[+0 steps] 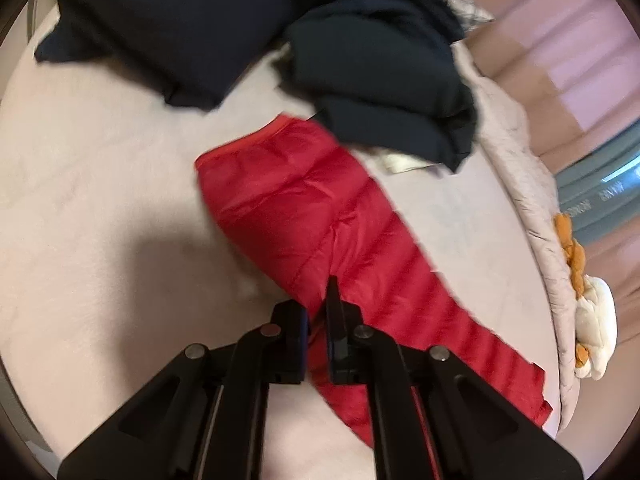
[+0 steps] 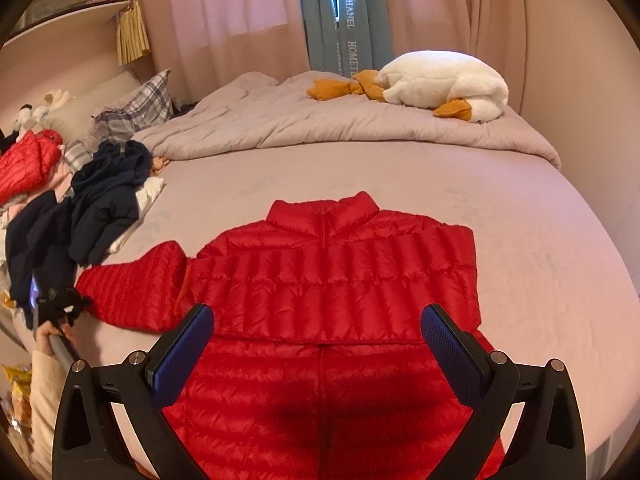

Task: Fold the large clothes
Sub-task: 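Close the left gripper on the extended sleeve cuff, then lift the sleeve and carry it across the jacket front with the left gripper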

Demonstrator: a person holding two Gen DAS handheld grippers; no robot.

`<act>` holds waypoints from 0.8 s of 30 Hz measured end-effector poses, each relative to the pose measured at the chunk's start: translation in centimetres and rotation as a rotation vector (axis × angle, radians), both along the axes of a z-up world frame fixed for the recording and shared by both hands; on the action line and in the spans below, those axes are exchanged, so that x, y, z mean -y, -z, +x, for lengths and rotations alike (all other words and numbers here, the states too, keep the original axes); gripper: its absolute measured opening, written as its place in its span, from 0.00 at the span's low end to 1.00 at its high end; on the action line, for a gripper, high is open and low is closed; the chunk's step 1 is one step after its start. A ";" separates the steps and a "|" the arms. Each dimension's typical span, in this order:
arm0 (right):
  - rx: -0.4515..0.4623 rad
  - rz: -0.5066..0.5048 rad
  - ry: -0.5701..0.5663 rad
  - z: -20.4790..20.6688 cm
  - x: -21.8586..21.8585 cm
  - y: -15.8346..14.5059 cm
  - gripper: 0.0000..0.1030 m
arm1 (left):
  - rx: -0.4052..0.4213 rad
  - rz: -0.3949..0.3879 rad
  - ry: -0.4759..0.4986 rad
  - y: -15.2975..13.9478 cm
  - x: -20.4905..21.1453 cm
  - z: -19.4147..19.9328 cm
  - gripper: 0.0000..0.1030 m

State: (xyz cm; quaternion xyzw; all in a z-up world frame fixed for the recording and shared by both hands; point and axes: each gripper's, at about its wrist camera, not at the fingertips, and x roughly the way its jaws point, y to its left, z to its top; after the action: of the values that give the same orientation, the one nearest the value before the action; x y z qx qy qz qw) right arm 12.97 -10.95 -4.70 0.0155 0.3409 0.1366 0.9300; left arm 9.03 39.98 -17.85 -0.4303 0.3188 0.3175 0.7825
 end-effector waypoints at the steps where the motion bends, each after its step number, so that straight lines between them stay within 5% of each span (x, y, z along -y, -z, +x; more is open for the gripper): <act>1: 0.009 0.004 0.002 -0.1 0.0 0.0 0.99 | 0.019 0.016 0.007 -1.1 0.6 -0.1 0.05; 24: 0.078 0.078 0.031 -2.8 4.1 -1.0 0.99 | 0.208 0.189 0.215 -13.8 12.7 1.1 0.05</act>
State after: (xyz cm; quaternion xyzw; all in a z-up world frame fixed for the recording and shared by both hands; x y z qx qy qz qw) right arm 10.21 -15.07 -3.74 0.0514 0.2988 0.1360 0.9432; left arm 10.11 27.33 -4.05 -0.3486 0.2491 0.2144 0.8778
